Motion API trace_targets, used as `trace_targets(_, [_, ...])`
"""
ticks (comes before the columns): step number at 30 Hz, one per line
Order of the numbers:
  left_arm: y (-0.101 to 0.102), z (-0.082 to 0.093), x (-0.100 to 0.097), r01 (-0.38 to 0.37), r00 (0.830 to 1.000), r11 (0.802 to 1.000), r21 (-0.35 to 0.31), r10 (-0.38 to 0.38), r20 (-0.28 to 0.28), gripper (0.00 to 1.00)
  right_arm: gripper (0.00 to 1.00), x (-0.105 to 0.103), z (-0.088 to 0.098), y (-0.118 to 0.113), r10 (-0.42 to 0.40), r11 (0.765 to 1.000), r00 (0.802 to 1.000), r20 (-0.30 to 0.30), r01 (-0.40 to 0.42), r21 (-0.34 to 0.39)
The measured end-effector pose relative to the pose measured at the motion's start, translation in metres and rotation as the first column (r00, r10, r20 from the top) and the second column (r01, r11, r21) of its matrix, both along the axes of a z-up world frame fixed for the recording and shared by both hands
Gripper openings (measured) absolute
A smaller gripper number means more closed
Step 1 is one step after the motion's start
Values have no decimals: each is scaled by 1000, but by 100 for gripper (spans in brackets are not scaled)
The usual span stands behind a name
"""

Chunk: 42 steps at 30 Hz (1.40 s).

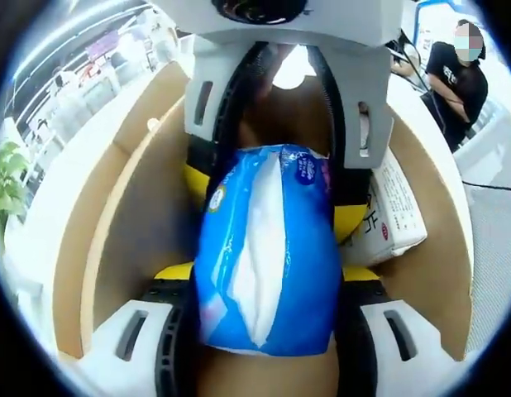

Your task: Operate the shoe box by opening the lid, removing the specified soft item, and placing it in the target area until the item is outside and the box remains undamaged.

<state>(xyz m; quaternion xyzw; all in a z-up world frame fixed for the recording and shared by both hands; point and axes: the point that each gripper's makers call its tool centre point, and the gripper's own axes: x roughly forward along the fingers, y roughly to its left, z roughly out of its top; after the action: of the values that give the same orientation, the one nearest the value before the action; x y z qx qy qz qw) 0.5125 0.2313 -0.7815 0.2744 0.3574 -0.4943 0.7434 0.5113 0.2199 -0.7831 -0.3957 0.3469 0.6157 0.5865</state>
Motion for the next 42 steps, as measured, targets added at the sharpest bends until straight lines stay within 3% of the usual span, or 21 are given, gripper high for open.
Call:
trace_targets(5, [0,3,-2,3,1000,1000,0,-3,17,54,50,-4,3,-1,-11,1000,1000,14,11,19])
trace_targets(14, [-1,6,-8,40,999,999,25,-40,17,47,43,-10,6,-1,-14,999,999,29,13,39])
trace_targets(34, [1,46,-17,67,995,997,35,-69,65,46,42,-14,39,3,-26,996,997,76,19,89])
trace_targets(42, [-3,67,-18,86,991,995,44,-90,96,46,42,-14,61,-1,-46,994,993,105,35,105])
